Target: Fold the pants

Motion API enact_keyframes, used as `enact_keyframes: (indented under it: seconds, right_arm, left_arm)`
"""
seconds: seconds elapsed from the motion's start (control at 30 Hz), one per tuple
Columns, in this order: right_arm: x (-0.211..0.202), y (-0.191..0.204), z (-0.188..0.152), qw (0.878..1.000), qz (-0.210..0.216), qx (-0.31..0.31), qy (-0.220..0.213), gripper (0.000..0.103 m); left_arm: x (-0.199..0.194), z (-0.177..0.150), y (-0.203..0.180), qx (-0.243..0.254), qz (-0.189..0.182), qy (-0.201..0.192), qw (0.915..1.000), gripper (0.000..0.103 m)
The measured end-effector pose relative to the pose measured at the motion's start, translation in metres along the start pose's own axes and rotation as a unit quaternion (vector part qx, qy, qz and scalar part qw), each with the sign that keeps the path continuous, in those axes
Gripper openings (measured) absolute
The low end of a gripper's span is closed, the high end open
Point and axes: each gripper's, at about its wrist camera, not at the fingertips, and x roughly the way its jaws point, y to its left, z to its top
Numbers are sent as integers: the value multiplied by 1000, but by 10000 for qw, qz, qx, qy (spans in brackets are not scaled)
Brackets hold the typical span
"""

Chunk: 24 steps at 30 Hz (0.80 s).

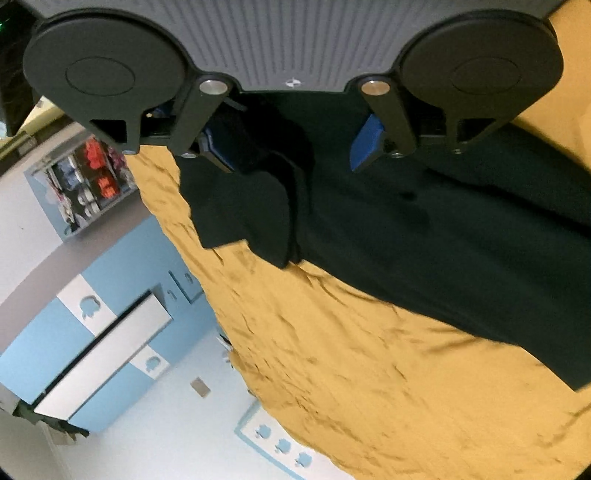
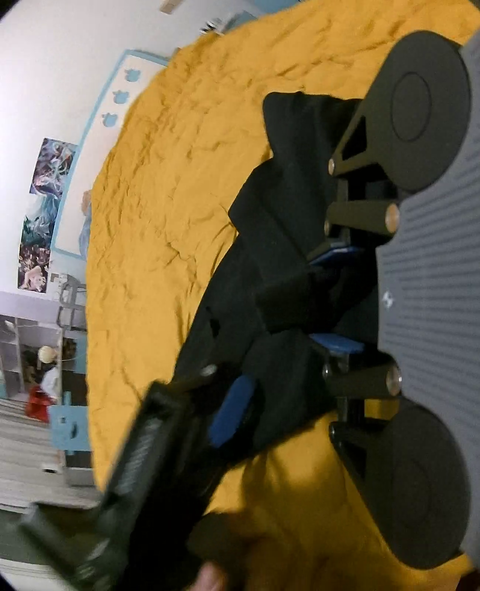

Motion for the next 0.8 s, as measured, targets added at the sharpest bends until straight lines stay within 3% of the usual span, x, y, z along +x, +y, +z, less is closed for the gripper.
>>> enact_keyframes:
  seconds: [0.1, 0.13, 0.23, 0.43, 0.47, 0.57, 0.63, 0.8]
  right_arm:
    - [-21, -12, -7, 9980, -286, 437, -366, 41]
    - [-26, -19, -12, 9956, -445, 639, -516, 46]
    - [-39, -46, -26, 9847, -883, 1245, -843, 47]
    - [-38, -69, -40, 9667, -1006, 2156, -943, 47]
    - [-37, -70, -42, 9647, -989, 2268, -903, 47]
    - [-37, -72, -49, 9580, -929, 2572, -862, 48]
    - [-37, -77, -50, 9545, -869, 2700, -926, 47]
    - [-45, -68, -45, 9558, -809, 2555, -1210, 41]
  left_arm:
    - [11, -1, -3, -162, -64, 163, 9997, 83]
    - [13, -1, -3, -237, -81, 185, 9995, 83]
    - [24, 1, -3, -594, -208, 311, 9975, 85]
    - [48, 9, 2, -1170, -149, 513, 9917, 81]
    - [50, 10, 3, -1232, -191, 531, 9908, 74]
    - [54, 7, 2, -1348, -306, 520, 9890, 22]
    - [50, 4, 1, -1290, -264, 400, 9905, 17]
    - [11, -9, 4, -1219, -732, -569, 9882, 14]
